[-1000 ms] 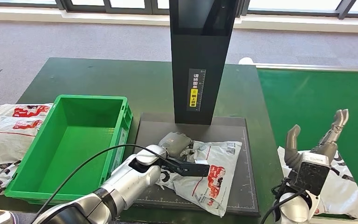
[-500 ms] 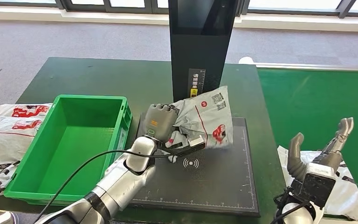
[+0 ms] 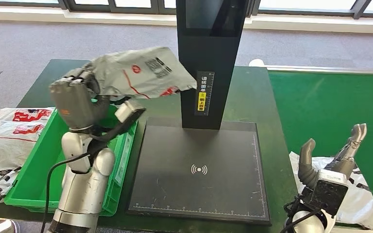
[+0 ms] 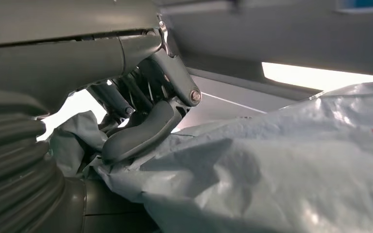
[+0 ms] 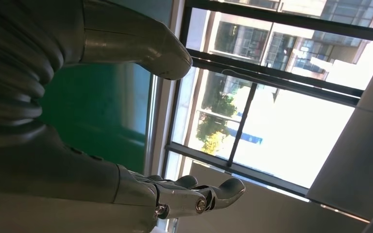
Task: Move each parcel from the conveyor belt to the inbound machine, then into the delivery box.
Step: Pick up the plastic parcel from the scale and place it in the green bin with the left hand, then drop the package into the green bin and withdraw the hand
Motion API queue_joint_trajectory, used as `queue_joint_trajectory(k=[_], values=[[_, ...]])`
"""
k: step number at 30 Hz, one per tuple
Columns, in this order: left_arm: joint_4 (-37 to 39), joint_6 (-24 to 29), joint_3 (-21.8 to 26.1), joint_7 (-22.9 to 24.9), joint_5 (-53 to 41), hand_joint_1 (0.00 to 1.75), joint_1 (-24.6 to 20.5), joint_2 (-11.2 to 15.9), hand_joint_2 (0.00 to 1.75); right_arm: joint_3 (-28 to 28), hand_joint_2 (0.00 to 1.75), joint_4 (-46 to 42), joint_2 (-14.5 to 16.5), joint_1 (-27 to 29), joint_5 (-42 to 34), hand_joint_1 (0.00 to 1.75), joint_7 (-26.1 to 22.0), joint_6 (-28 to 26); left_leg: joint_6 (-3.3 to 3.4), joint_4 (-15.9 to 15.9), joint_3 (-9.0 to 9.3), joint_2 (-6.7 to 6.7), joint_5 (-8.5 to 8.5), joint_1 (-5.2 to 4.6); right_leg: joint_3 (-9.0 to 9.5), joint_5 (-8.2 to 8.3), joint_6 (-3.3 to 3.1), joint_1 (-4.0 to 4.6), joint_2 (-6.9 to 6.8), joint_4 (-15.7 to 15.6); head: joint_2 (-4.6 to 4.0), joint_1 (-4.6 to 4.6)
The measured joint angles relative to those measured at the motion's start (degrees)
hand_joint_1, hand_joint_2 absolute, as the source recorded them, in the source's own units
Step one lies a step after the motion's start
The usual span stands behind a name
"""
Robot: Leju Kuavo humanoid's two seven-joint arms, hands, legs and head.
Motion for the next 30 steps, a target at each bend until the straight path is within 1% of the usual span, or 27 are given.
queue_joint_trajectory(k=[3,4,6,9,11,14,16,20,22,24,26,28,30], values=[[-2.4,0.0,3.6,-0.8,0.4,1.75,0.3,-0.7,1.75,0.0,1.75,0.0,0.0,0.0,0.0,0.00,0.0,0.0,0.00,0.0,-0.01,-0.06,0.01,0.00,0.02,0.00,0.00,0.00,-0.03,0.0,-0.01,0.00],[-2.9,0.0,4.7,-1.8,0.9,1.75,0.3,-1.1,1.75,0.0,1.75,0.0,0.0,0.0,0.0,0.00,0.0,-0.1,0.00,0.0,-0.01,-0.07,0.01,0.00,0.03,0.00,0.00,0.00,-0.04,0.0,-0.01,0.00],[-3.7,0.0,7.7,-5.3,2.7,1.75,0.3,-2.2,1.75,0.0,1.75,0.0,0.1,0.0,0.2,0.00,0.1,-0.1,0.00,0.0,-0.02,-0.06,0.01,-0.01,0.03,0.00,0.00,-0.01,-0.03,0.0,0.00,0.00],[-4.0,0.0,15.0,-11.6,6.9,1.75,0.0,-4.3,1.75,0.0,1.75,-0.5,0.2,0.5,0.5,0.00,0.3,-0.3,0.00,0.0,-0.02,-0.02,0.01,-0.01,-0.01,0.00,0.00,-0.02,0.00,0.0,0.00,0.00],[-3.6,0.0,20.1,-13.4,9.2,1.75,-0.6,-5.3,1.75,0.0,1.75,-1.2,0.3,1.0,0.9,0.00,0.8,-0.4,0.00,0.0,-0.02,0.00,0.01,-0.01,-0.05,0.00,0.00,-0.01,0.01,0.0,-0.01,-0.01],[-2.3,0.0,26.5,-13.2,10.1,1.75,-1.7,-6.0,1.75,-0.1,1.75,-2.4,0.5,1.5,1.5,0.00,1.6,-0.1,-0.01,0.0,-0.01,-0.01,0.01,0.01,-0.06,0.00,-0.01,0.01,0.00,0.0,-0.01,-0.01],[-1.5,0.0,29.5,-12.7,10.1,1.75,-2.1,-6.3,1.75,-0.2,1.75,-3.1,0.5,1.7,1.7,0.00,1.7,0.0,-0.02,0.0,-0.01,0.00,0.02,0.02,-0.07,-0.01,-0.02,0.01,0.00,0.0,0.00,0.00],[-0.4,0.0,32.6,-12.6,10.1,1.75,-2.5,-6.7,1.75,-0.2,1.75,-3.9,0.6,1.8,1.8,0.00,2.0,0.0,-0.02,0.0,-0.02,0.02,0.02,0.02,-0.06,-0.01,-0.02,0.00,0.01,0.0,-0.01,-0.01],[0.0,0.0,33.3,-11.4,9.2,1.75,-2.7,-6.7,1.75,-0.2,1.75,-4.2,0.7,1.9,1.9,0.00,2.1,0.0,-0.02,0.0,-0.02,0.01,0.02,0.01,-0.05,-0.01,-0.02,0.00,0.00,0.0,-0.01,0.00],[0.8,0.0,33.6,-7.2,6.4,0.89,-2.8,-6.6,1.75,-0.3,1.75,-4.6,0.8,2.2,2.0,0.00,2.2,0.0,-0.01,0.0,-0.02,0.00,0.01,0.00,-0.05,-0.01,-0.02,-0.01,0.00,0.0,0.00,-0.01],[1.8,0.0,33.3,-1.1,2.7,0.01,-2.6,-6.1,1.75,-0.7,1.75,-5.1,1.0,2.6,2.2,0.00,2.4,0.5,-0.01,0.0,-0.02,0.01,0.01,0.00,-0.05,-0.01,-0.02,-0.01,0.00,0.0,0.01,-0.01],[2.6,0.0,32.2,3.8,0.5,0.00,-2.1,-5.2,1.75,-1.2,1.75,-5.7,1.3,2.9,2.5,0.00,2.6,1.4,-0.01,0.0,-0.02,0.03,0.01,0.00,-0.06,-0.01,-0.02,-0.01,0.00,0.0,0.00,-0.01],[3.0,0.0,30.7,6.4,0.0,0.00,-1.3,-4.3,1.75,-1.5,1.75,-6.1,1.6,3.0,2.8,0.00,2.7,2.2,-0.01,0.0,-0.02,0.03,0.01,0.01,-0.06,-0.01,-0.02,0.00,0.00,0.0,-0.01,-0.01]])
